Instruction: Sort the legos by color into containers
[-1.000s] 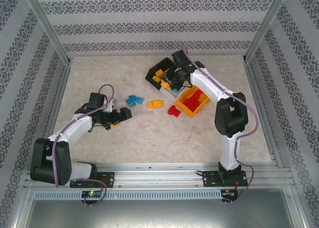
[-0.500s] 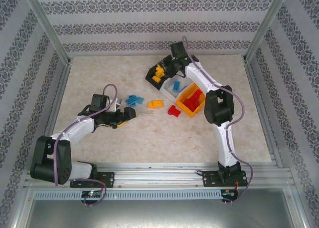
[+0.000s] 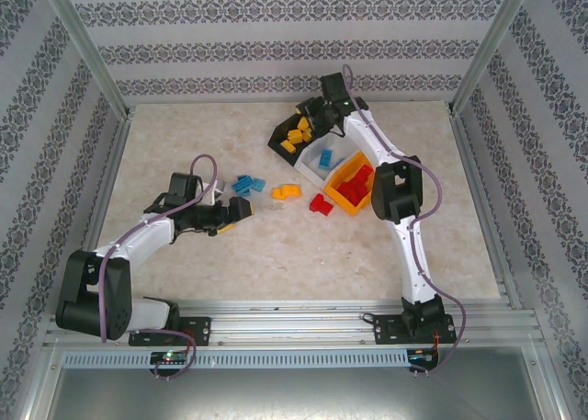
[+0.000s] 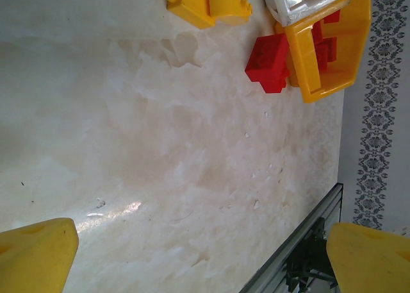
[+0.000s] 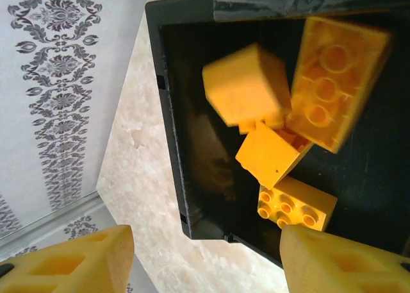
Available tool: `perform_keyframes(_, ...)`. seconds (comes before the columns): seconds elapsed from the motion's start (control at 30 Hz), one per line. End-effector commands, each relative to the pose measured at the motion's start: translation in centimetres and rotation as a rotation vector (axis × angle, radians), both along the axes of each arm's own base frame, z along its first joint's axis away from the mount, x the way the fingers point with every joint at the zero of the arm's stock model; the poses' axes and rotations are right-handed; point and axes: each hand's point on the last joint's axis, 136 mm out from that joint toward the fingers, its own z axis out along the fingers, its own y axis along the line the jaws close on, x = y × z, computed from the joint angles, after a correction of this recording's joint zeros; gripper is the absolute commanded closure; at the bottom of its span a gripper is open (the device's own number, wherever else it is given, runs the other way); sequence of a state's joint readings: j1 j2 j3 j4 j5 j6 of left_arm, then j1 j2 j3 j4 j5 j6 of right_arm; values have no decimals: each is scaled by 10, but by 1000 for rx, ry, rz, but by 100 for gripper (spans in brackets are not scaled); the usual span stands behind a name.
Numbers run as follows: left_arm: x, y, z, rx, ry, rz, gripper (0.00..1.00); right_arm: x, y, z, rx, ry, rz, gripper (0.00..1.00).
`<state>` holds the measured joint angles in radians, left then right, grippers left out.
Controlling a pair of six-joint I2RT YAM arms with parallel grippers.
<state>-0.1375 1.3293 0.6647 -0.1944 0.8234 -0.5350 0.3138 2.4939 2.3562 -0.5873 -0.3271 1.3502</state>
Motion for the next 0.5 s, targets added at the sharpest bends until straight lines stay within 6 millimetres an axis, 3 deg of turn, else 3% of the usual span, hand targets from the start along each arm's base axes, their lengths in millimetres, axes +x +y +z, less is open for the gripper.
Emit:
perform_keyframes(0.0,1,-6,2,-15,-22,-26,0,-8,-8,22,-46,-35,27,36)
perform_keyframes(0.17,1,-5,1,-7,-16,-18,0,-56,-14,36,-200,9,169,36)
perform_keyframes(0.47,-1,-2,-2,35,-10,-15,0,-173,-45,23,-531,188,373,33)
